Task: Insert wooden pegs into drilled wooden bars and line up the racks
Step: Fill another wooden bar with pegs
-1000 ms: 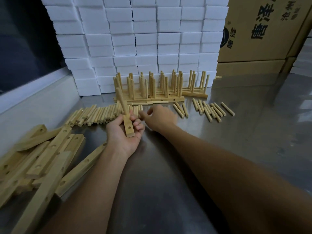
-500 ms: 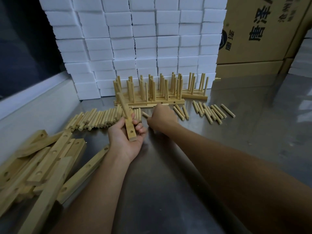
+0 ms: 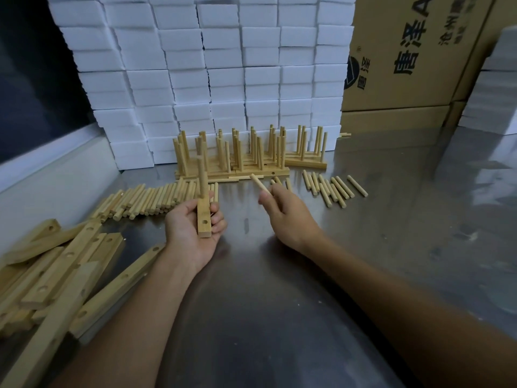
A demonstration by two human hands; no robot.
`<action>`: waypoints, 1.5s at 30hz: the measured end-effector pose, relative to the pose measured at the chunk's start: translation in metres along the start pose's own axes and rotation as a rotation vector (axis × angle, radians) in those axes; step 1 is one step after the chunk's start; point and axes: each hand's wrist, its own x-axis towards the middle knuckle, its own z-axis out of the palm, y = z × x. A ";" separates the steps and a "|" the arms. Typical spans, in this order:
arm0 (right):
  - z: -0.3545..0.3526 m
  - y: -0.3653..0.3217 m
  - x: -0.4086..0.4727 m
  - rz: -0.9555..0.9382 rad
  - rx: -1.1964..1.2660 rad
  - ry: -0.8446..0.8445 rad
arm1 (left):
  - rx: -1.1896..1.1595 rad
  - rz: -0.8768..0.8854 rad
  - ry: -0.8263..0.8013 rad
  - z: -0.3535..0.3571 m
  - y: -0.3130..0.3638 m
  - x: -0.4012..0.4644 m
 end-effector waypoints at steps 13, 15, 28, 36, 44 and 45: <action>0.003 0.001 -0.003 -0.082 0.094 0.019 | 0.062 -0.082 -0.083 0.015 -0.010 -0.011; 0.003 -0.001 -0.002 -0.044 0.127 0.046 | 0.069 -0.076 -0.080 0.015 -0.011 -0.011; 0.005 -0.023 -0.008 0.014 0.396 -0.155 | 0.047 -0.069 0.042 0.015 -0.013 -0.008; -0.002 -0.030 -0.011 -0.135 0.150 -0.255 | 0.064 -0.057 0.057 0.013 -0.012 -0.007; -0.010 -0.050 -0.006 -0.528 -0.397 -0.165 | 0.109 -0.044 0.005 0.014 -0.017 -0.007; -0.011 -0.051 -0.006 -0.535 -0.413 -0.166 | 0.126 -0.036 0.002 0.015 -0.018 -0.007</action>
